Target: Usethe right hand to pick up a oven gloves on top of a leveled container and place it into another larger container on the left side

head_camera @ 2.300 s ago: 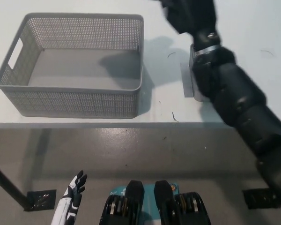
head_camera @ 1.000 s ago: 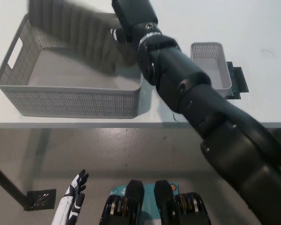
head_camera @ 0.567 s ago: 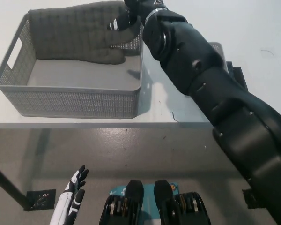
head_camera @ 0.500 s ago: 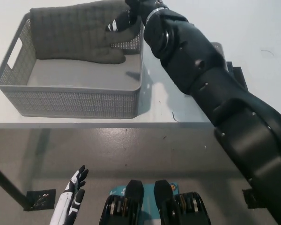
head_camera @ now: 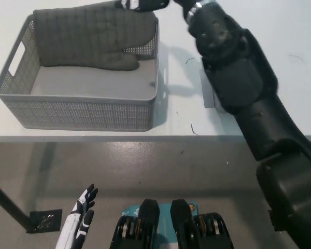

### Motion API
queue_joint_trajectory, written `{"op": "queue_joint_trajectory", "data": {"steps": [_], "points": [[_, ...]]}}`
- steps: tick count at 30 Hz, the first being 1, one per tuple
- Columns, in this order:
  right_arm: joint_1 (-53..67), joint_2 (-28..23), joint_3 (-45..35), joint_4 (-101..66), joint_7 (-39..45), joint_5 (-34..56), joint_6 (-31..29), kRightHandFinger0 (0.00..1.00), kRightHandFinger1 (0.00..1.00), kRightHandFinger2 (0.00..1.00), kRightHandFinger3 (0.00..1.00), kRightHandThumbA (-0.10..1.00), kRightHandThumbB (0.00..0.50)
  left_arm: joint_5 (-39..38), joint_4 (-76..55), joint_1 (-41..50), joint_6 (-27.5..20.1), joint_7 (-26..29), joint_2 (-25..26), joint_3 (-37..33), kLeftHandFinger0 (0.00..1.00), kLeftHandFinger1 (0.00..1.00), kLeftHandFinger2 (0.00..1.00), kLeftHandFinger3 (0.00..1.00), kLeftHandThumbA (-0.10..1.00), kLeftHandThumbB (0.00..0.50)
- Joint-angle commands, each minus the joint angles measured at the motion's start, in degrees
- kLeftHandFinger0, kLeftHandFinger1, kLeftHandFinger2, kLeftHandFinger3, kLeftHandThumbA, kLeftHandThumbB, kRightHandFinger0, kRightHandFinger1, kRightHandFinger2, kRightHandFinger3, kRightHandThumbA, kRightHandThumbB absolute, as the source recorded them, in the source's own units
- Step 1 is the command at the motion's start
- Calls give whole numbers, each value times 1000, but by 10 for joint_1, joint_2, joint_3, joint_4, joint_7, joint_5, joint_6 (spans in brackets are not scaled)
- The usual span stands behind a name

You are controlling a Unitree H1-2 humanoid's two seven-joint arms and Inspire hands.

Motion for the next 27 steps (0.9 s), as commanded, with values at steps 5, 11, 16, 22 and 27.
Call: {"op": "queue_joint_trajectory", "data": {"steps": [5,11,16,22,27], "points": [[148,-149,-215,-759,-2,328,91,1000,1000,1000,1000,1000,415,5,-13,-18,0,-7,12,-2,1000,1000,1000,1000,1000,110],[341,-140,-152,-925,-64,339,4,1000,1000,1000,1000,1000,453,8,-4,-24,-1,-7,9,-5,1000,1000,1000,1000,1000,116],[497,-121,-72,-925,-62,279,-183,1000,1000,1000,1000,1000,443,18,5,-26,-7,-2,4,-8,1000,1000,1000,1000,1000,98],[694,-103,-24,-911,-30,310,-143,1000,1000,1000,1000,1000,405,8,6,-27,-9,-3,4,-6,1000,1000,1000,1000,1000,99],[765,-69,-45,-726,13,344,-152,1000,1000,1000,1000,1000,342,11,10,-38,-8,-1,4,-5,1000,1000,1000,1000,1000,106]]}}
